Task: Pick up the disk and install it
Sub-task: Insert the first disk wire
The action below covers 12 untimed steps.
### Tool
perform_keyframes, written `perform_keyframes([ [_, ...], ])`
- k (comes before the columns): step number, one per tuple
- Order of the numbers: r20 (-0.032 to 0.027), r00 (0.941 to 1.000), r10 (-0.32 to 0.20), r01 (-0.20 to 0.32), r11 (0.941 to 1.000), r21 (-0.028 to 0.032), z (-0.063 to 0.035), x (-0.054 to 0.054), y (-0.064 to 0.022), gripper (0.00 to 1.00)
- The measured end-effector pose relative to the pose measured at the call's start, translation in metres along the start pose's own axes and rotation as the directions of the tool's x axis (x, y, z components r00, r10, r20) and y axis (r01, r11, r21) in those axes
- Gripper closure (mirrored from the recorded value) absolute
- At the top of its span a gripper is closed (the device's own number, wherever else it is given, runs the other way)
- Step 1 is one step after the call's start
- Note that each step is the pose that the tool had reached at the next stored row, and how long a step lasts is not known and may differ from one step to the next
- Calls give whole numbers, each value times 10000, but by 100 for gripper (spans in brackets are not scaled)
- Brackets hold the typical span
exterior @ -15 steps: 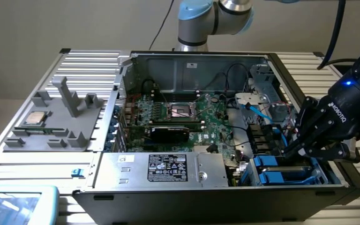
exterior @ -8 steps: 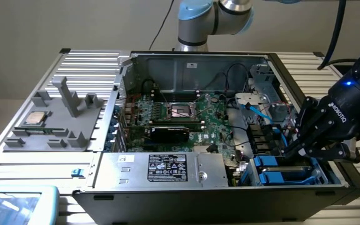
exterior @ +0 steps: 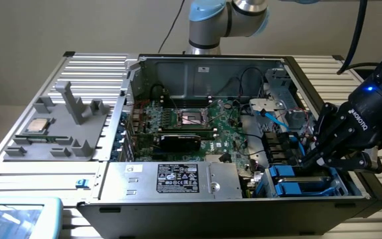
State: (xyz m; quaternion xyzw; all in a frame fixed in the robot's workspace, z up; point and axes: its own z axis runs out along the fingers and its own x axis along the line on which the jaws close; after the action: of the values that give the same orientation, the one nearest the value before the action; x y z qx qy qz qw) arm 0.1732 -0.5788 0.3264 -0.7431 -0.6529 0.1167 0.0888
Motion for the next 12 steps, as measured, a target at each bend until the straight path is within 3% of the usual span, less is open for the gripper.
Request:
perform_keyframes([
  [6,-3,10000,-1,1,10000,-1,1,0,0,82],
  [12,1,10000,1,-1,10000,0,-10,-1,-3,58],
])
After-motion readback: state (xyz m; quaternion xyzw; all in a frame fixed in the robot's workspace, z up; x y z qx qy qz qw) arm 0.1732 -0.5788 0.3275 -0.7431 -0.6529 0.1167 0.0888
